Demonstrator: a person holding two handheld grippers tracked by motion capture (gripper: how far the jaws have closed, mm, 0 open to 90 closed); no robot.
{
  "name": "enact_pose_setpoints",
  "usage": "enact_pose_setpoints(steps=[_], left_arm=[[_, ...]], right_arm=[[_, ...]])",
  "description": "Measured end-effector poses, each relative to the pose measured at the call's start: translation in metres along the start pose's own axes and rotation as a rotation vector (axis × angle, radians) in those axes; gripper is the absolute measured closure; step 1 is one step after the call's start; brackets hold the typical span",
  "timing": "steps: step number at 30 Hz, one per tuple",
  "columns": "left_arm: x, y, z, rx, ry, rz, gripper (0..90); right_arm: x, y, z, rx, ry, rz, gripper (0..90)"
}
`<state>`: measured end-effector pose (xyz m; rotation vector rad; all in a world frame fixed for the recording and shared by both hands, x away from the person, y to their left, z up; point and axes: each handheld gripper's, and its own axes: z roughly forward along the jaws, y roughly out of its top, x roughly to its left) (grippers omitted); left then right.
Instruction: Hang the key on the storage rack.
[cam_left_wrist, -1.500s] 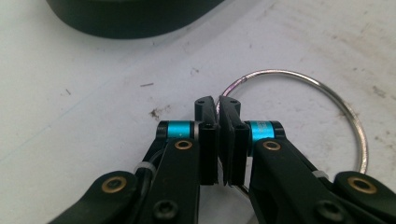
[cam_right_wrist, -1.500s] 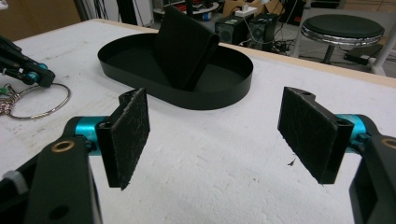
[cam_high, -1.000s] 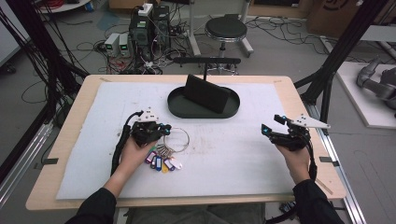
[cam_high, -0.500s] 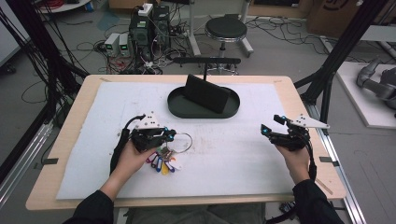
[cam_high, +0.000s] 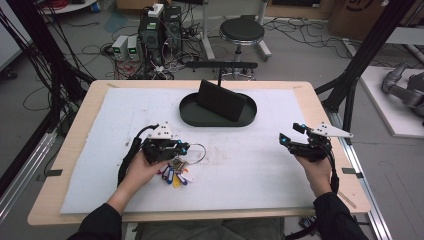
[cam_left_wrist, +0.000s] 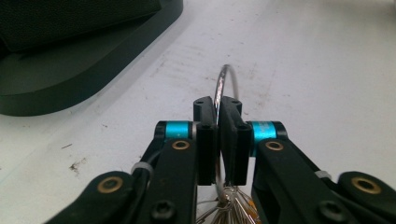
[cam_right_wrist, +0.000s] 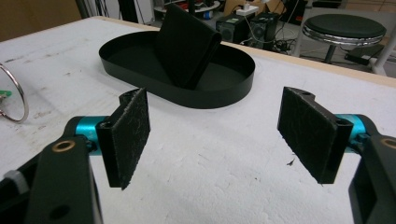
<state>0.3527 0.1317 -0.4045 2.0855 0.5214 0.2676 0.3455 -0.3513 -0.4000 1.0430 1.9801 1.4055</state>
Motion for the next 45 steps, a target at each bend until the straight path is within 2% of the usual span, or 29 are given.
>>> enact_pose_setpoints(steps=[4,7,15,19,23,36,45], left_arm=[[0.000,0.000,0.000,-0.007,-0.007,-0.007,86.0],[0.000,0.001,-0.001,-0.011,-0.010,0.003,86.3],[0.000,0.003,-0.007,-0.050,-0.004,0.006,86.3],[-0.001,0.008,-0.012,-0.087,0.001,0.003,86.3],[-0.001,0.014,-0.017,-0.124,0.010,0.004,86.3],[0.001,0.039,-0.031,-0.183,0.046,0.035,86.3],[0.010,0.056,-0.039,-0.228,0.075,0.020,86.3]], right_arm=[[0.000,0.000,0.000,-0.002,-0.002,-0.001,25.6],[0.000,0.000,0.000,-0.002,-0.001,0.000,25.6],[-0.001,0.000,0.000,-0.002,0.000,0.002,25.6],[-0.001,0.000,0.000,-0.002,-0.001,0.004,25.7],[-0.001,0.000,0.000,-0.002,-0.002,0.004,25.7],[-0.001,0.000,0.001,0.001,-0.007,0.004,25.9],[-0.002,0.000,0.001,0.001,-0.007,0.006,25.9]])
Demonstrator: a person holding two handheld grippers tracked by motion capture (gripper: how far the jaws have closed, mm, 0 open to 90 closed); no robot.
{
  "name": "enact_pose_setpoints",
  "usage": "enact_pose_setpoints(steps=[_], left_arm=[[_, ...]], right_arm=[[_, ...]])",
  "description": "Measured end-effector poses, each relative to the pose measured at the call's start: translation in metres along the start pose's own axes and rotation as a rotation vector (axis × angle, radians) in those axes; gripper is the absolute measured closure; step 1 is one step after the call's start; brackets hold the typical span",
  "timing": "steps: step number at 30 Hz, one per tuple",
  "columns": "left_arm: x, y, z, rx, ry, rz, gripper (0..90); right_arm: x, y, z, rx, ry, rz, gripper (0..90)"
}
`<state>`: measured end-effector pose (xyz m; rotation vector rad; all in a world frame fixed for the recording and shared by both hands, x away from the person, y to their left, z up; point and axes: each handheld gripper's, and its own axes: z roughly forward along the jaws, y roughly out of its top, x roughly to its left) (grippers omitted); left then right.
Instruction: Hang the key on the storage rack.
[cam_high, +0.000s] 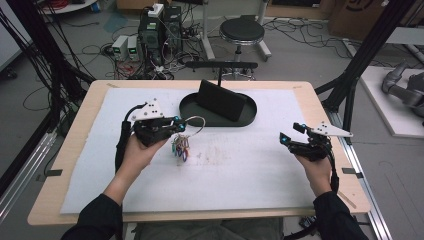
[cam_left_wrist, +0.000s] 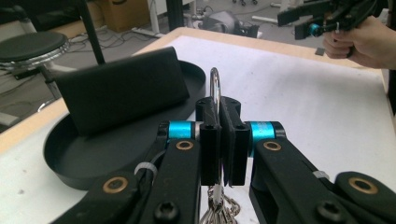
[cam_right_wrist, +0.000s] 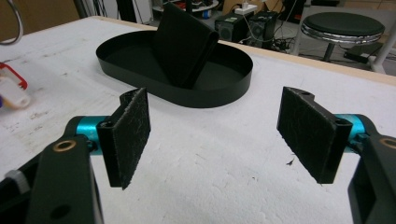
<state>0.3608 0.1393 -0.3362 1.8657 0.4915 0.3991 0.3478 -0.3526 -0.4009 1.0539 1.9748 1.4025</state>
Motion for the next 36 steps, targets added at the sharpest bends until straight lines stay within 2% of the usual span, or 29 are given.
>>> enact_pose_setpoints(steps=[6,17,22,36], left_arm=[[0.009,0.016,-0.002,-0.008,0.031,0.003,86.3],[0.030,0.039,0.001,-0.030,0.086,-0.018,86.3],[0.040,0.046,0.007,-0.025,0.108,-0.025,86.3],[0.064,0.074,0.030,-0.059,0.188,-0.030,86.3]], right_arm=[[0.000,0.000,0.001,0.004,0.005,0.000,25.9],[-0.001,0.000,0.002,0.004,0.011,0.003,25.9],[0.001,0.000,0.002,0.004,0.005,-0.001,26.0],[0.000,0.000,0.003,0.000,0.001,-0.002,26.2]])
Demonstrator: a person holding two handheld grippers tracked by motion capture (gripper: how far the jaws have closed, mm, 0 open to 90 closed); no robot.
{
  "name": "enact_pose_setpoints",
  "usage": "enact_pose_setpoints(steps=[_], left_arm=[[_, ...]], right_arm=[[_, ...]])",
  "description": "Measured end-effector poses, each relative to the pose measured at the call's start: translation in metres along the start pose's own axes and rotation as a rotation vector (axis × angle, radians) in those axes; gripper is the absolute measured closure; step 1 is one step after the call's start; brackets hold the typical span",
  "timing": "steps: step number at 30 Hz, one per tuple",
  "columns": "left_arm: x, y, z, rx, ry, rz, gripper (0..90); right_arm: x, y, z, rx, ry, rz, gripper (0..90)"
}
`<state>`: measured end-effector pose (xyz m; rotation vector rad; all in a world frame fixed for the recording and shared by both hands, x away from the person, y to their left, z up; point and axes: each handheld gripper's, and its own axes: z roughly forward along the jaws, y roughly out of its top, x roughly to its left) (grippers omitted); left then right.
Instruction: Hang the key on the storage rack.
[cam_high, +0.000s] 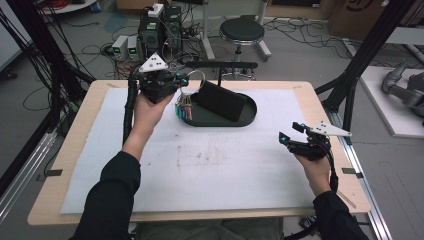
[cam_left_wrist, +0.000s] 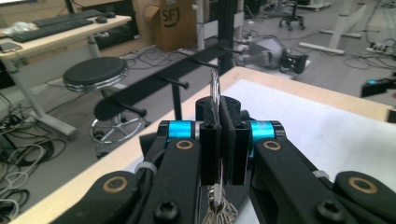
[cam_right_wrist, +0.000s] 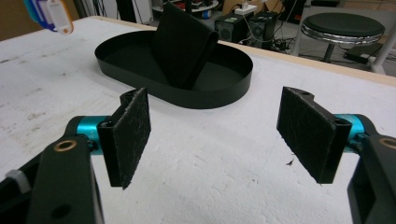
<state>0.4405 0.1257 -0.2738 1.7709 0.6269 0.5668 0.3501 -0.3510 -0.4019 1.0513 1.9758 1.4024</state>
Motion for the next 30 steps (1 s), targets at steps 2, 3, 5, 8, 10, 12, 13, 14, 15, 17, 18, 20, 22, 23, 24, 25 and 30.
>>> enact_pose_setpoints(steps=[2,3,5,8,10,12,13,14,15,17,18,20,22,23,24,25,30], left_arm=[[0.002,0.003,0.005,0.004,0.007,-0.005,86.4],[0.003,0.004,0.007,0.003,0.012,-0.006,86.4],[0.005,0.006,0.010,-0.004,0.015,-0.010,86.4],[0.008,0.008,0.016,-0.003,0.028,-0.009,86.4],[0.011,0.007,0.018,-0.002,0.038,-0.012,86.4],[0.013,0.005,0.022,0.010,0.045,-0.020,86.4],[0.014,0.004,0.024,0.015,0.047,-0.021,86.4],[0.015,0.003,0.025,0.018,0.051,-0.025,86.4],[0.016,0.001,0.026,0.024,0.052,-0.029,86.4],[0.018,-0.002,0.029,0.030,0.059,-0.036,86.4],[0.020,-0.004,0.031,0.032,0.060,-0.039,86.4],[0.022,-0.007,0.034,0.041,0.064,-0.045,86.4],[0.024,-0.009,0.038,0.042,0.072,-0.051,86.4],[0.025,-0.011,0.039,0.042,0.071,-0.053,86.4],[0.025,-0.011,0.040,0.042,0.073,-0.053,86.4],[0.026,-0.013,0.042,0.039,0.076,-0.056,86.4],[0.031,-0.019,0.048,0.041,0.077,-0.075,86.4]], right_arm=[[0.000,0.000,0.000,-0.002,0.001,-0.003,26.2],[0.000,0.000,0.000,-0.001,0.002,-0.002,26.2],[0.000,0.000,0.000,0.000,0.003,-0.001,26.2],[0.000,0.000,0.001,0.000,0.002,0.001,26.2],[0.000,0.000,0.000,-0.001,0.001,0.001,26.2],[-0.001,0.000,0.000,-0.003,0.002,0.002,26.2],[-0.001,0.000,0.000,-0.003,0.003,0.003,26.2],[-0.001,0.000,0.000,-0.002,0.003,0.003,26.2],[-0.001,0.000,0.001,-0.003,0.003,0.002,26.2],[-0.001,0.000,0.000,-0.004,0.003,0.002,26.2],[-0.001,0.000,0.000,-0.004,0.003,0.001,26.2],[-0.001,0.000,0.000,-0.004,0.005,0.003,26.2],[-0.001,0.000,0.001,-0.003,0.005,0.004,26.2],[-0.001,0.000,0.001,-0.003,0.005,0.005,26.2],[-0.001,0.000,0.001,-0.002,0.006,0.003,26.2],[-0.001,0.000,0.001,-0.002,0.007,0.004,26.2],[-0.001,0.000,0.001,0.000,0.009,0.009,26.2]])
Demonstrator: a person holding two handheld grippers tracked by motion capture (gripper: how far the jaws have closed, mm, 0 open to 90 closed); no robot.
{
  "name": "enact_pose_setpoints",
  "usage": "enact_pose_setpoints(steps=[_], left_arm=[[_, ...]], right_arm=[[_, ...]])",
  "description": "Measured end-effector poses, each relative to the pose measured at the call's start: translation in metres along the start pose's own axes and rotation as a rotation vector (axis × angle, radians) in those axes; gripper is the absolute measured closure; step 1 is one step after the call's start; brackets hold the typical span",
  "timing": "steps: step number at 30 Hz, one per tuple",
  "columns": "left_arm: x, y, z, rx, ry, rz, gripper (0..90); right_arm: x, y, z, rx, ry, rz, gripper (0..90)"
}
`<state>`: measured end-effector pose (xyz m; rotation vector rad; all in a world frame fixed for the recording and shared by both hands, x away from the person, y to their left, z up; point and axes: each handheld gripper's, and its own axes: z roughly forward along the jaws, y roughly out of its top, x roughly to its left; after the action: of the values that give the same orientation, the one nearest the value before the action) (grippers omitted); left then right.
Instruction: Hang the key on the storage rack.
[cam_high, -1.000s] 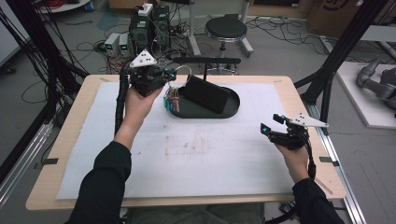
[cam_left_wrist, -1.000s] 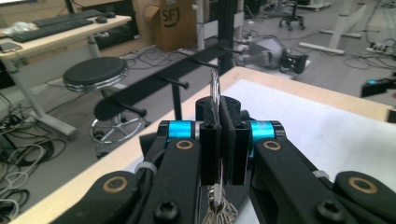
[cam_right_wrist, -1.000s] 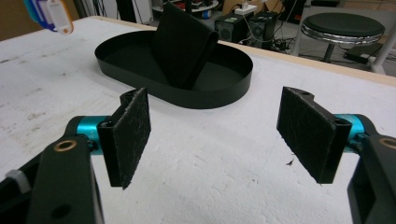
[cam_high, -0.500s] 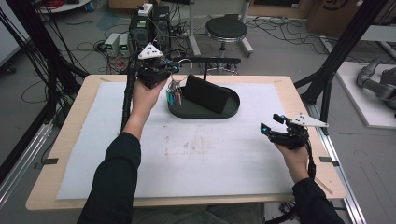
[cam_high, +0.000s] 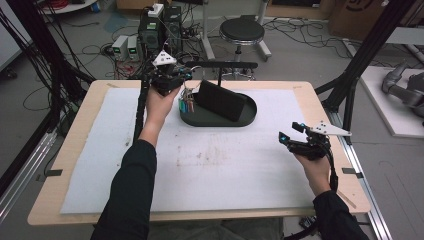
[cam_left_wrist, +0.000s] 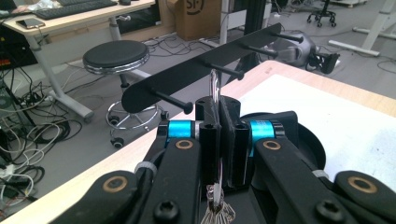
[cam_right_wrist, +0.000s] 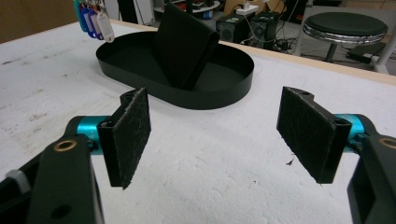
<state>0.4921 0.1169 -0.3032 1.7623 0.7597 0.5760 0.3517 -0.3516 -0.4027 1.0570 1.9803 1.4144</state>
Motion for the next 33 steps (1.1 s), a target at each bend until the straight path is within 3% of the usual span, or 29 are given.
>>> enact_pose_setpoints(steps=[20,33], left_arm=[[0.013,-0.019,0.011,-0.006,0.051,-0.076,86.3],[0.013,-0.025,0.012,0.017,0.087,-0.067,85.3]], right_arm=[[0.000,0.000,0.001,0.000,0.004,-0.003,26.2],[0.000,0.000,0.001,0.001,0.006,-0.006,26.2]])
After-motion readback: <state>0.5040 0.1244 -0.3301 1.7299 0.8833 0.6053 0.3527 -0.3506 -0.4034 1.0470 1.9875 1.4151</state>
